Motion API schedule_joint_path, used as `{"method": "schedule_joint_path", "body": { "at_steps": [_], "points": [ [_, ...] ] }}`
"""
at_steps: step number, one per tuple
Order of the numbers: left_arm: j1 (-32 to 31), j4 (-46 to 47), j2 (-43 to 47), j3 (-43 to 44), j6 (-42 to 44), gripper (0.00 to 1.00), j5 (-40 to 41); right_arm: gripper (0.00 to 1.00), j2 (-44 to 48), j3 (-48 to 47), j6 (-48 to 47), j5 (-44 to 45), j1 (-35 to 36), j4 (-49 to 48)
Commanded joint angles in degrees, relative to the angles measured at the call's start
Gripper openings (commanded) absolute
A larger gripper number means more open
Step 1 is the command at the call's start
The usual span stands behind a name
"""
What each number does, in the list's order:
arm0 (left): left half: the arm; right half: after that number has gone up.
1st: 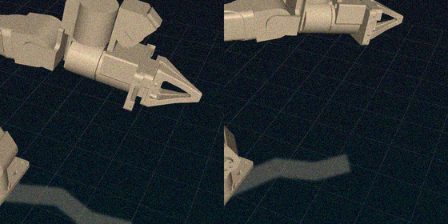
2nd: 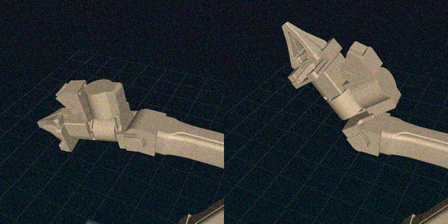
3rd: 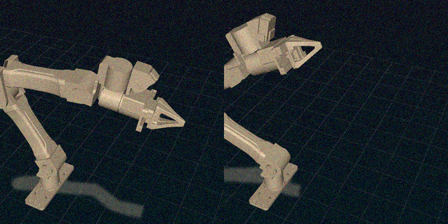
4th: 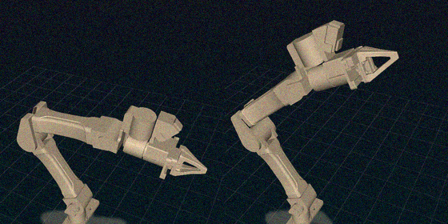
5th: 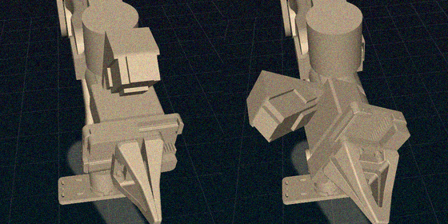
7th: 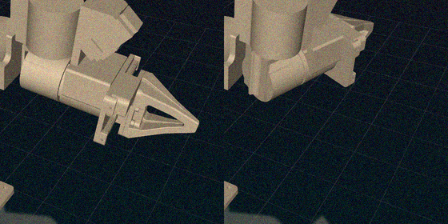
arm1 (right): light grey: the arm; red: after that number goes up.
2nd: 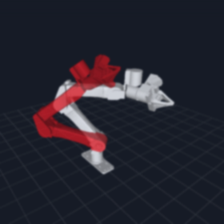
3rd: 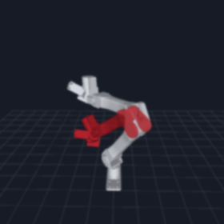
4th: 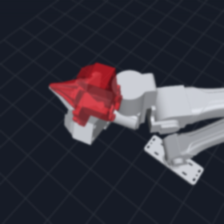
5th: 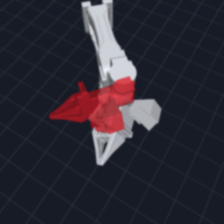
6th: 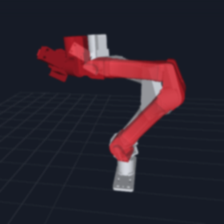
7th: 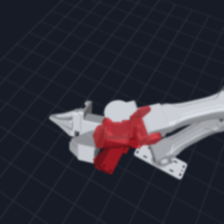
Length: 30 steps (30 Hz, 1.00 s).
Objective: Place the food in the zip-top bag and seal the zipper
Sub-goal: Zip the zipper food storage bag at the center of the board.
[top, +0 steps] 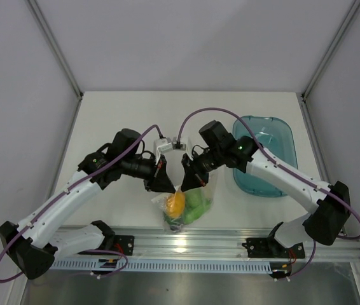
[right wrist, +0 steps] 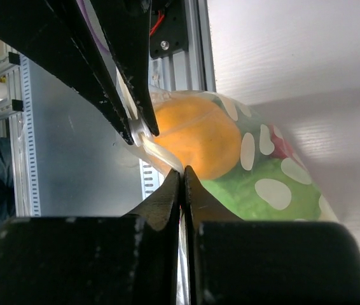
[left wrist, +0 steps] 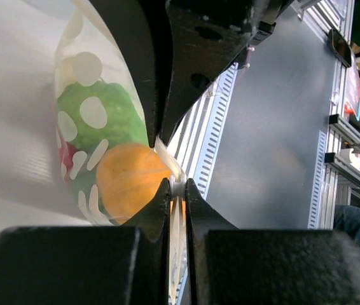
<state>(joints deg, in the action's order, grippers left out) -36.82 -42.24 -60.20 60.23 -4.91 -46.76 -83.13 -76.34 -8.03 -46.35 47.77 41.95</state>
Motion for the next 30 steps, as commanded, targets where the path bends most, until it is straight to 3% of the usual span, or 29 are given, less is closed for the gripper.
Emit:
{"method": "schedule_joint_path", "body": {
  "at_steps": [1, 4, 10, 30],
  "points": [
    [0.08, 1.46, -0.35, 2.97, -0.45, 0.04, 2.55, 0.0, 2.53, 1.1, 0.99, 2.3, 2.68, -3.19],
    [0.17, 0.76, 0.09, 2.44, -0.28, 0.05, 5.44, 0.0, 5.51, 2.42, 3.89, 8.54, 2.33, -5.73],
    [0.17, -0.83, 1.4, 1.65, -0.28, 0.01, 10.63, 0.0, 10.87, 4.53, 5.48, 12.42, 1.1, -6.1],
    [0.17, -11.02, 10.63, -0.55, -8.71, 0.01, 33.75, 0.0, 13.44, 9.45, 6.54, 12.95, -1.71, -7.85]
  ]
}}
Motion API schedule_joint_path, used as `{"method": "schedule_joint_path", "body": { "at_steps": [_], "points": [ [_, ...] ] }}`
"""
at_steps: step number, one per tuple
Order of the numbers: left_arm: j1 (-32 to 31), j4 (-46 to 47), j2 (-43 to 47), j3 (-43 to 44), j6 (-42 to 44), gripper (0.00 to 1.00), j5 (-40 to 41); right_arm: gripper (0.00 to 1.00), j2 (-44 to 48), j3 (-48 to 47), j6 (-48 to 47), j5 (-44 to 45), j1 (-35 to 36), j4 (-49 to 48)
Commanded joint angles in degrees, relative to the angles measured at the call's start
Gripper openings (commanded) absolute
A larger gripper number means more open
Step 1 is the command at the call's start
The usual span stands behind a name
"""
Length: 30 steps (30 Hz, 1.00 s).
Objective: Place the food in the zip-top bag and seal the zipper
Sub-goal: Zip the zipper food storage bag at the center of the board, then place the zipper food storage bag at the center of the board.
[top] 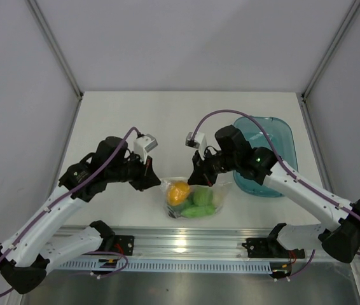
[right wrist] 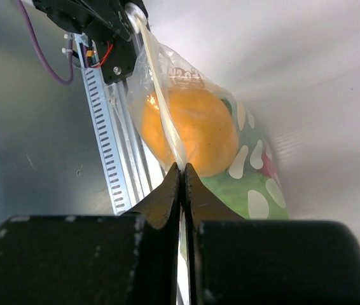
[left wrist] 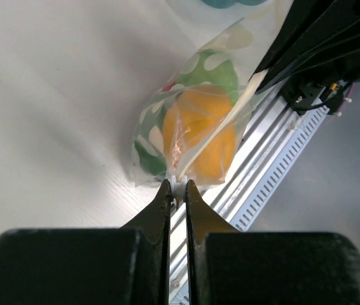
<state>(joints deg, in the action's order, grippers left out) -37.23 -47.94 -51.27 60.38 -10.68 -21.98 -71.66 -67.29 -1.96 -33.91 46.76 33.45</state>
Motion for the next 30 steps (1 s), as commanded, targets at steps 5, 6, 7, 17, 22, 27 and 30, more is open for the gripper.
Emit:
{"method": "schedule_joint_path", "body": {
  "at_steps": [5, 6, 7, 17, 22, 27, 30],
  "points": [
    [0.58, -3.48, 2.75, -1.93, -6.63, 0.04, 11.16, 0.0, -0.58, -0.83, 1.69, 1.3, -0.44, -1.63],
    [0.58, -2.08, 2.58, -2.02, -6.99, 0.05, 11.86, 0.0, -1.46, -1.52, 3.0, 1.74, -0.71, -2.85],
    [0.58, -1.54, 2.14, -2.02, -7.42, 0.06, 12.65, 0.0, -4.25, -2.23, 3.45, 3.22, -1.4, -3.3],
    [0.93, 5.92, -4.2, 1.75, -12.52, 1.0, 36.28, 0.0, -24.92, -15.68, 6.78, 1.49, -8.0, -7.68],
    [0.93, 12.6, 5.71, 0.1, -11.91, 0.99, 40.44, 0.0, -30.9, -19.72, 8.11, 0.51, -11.69, -10.51],
    [0.85, 16.83, 10.66, -2.63, -10.76, 0.99, 31.75, 0.05, -40.3, -31.13, 6.88, 0.26, -15.29, -7.44],
    [0.85, 16.31, 11.45, -3.6, -12.87, 1.0, 25.17, 0.21, -46.36, -37.71, 6.0, -0.71, -16.87, -5.69]
  ]
}}
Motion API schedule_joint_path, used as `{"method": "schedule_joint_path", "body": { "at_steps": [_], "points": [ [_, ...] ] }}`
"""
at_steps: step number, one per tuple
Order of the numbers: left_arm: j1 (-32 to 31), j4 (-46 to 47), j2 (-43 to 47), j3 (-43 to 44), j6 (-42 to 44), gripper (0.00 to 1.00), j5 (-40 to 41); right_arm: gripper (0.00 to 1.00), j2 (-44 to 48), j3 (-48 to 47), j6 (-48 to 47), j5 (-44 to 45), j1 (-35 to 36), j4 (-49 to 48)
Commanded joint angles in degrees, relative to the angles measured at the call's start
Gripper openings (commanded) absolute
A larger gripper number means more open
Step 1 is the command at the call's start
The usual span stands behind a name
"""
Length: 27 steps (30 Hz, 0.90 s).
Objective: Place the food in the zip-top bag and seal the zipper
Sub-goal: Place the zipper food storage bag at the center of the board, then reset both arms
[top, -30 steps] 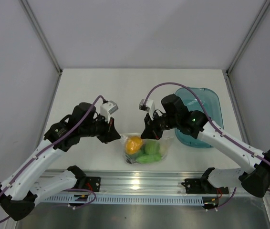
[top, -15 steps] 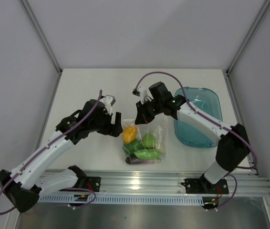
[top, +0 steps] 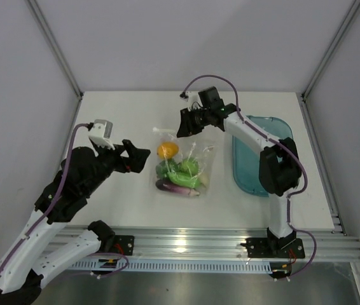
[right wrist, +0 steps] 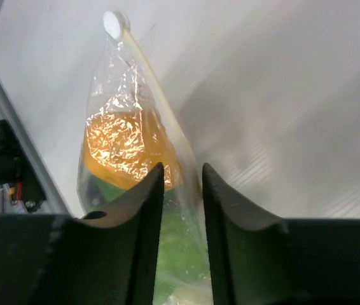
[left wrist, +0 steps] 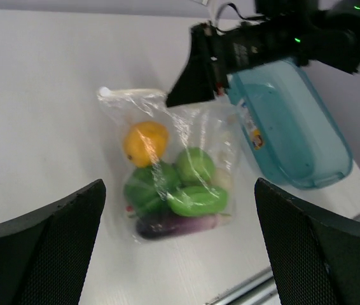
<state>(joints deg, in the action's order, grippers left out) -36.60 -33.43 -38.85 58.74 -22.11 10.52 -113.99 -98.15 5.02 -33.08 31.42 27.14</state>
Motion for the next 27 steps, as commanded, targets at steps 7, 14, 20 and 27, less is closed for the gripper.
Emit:
{"method": "schedule_joint_path", "body": {
  "at_steps": [7, 14, 20, 27],
  "points": [
    [0.21, 4.16, 2.37, -7.59, -4.61, 1.0, -13.86, 0.99, -7.92, -12.07, -2.73, 2.14, -1.62, 2.31],
    [0.21, 3.72, 0.97, -8.02, -5.49, 0.99, -19.03, 0.99, 4.2, -7.34, -1.85, 15.66, 0.83, 3.35],
    [0.12, 6.09, 1.06, -11.53, -9.35, 0.99, -25.0, 0.99, 21.51, 6.36, 5.68, 30.88, 2.24, 6.96],
    [-0.58, 7.58, 1.58, -15.75, -12.78, 0.99, -30.73, 0.99, 49.45, 36.33, 18.78, 37.99, 3.47, 8.36]
  ]
}}
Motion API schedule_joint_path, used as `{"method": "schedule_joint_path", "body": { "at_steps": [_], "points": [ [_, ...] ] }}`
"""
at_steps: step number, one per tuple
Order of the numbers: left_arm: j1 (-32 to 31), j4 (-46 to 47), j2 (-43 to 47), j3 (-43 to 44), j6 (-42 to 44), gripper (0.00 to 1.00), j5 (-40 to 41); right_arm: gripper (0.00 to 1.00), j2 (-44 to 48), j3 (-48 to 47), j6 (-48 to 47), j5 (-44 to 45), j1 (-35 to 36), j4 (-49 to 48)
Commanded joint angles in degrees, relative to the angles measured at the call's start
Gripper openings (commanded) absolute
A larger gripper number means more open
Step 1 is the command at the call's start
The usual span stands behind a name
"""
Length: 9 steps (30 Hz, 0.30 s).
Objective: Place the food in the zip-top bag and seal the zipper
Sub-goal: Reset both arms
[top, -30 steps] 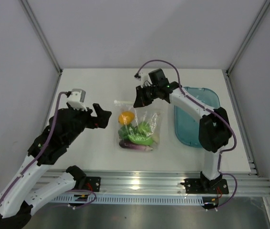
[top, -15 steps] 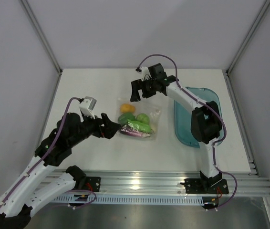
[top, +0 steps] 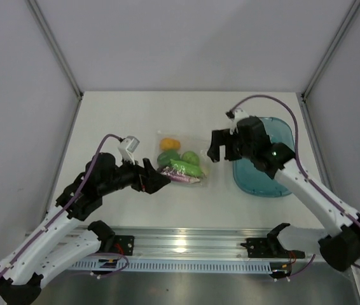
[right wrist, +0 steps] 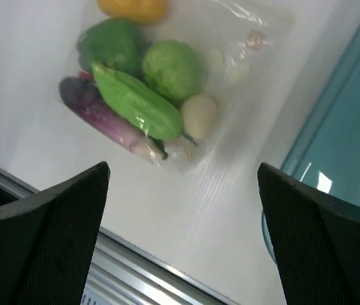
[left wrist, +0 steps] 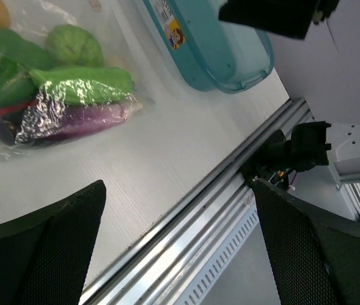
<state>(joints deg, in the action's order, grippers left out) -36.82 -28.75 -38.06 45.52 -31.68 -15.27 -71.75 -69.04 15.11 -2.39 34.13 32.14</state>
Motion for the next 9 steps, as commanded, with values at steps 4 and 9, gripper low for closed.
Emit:
{"method": "schedule_joint_path", "body": {
  "at_steps": [4, 9],
  "points": [
    [-0.97, 7.73, 2.73, -7.1, -8.74, 1.0, -8.98, 0.99, 22.06, 17.26, 15.46, 9.6, 0.85, 10.46],
    [-1.15, 23.84, 6.41, -16.48, -16.63, 0.99, -18.26, 0.99, 38.94, 21.83, 19.6, 8.21, 2.61, 13.57]
  ]
}}
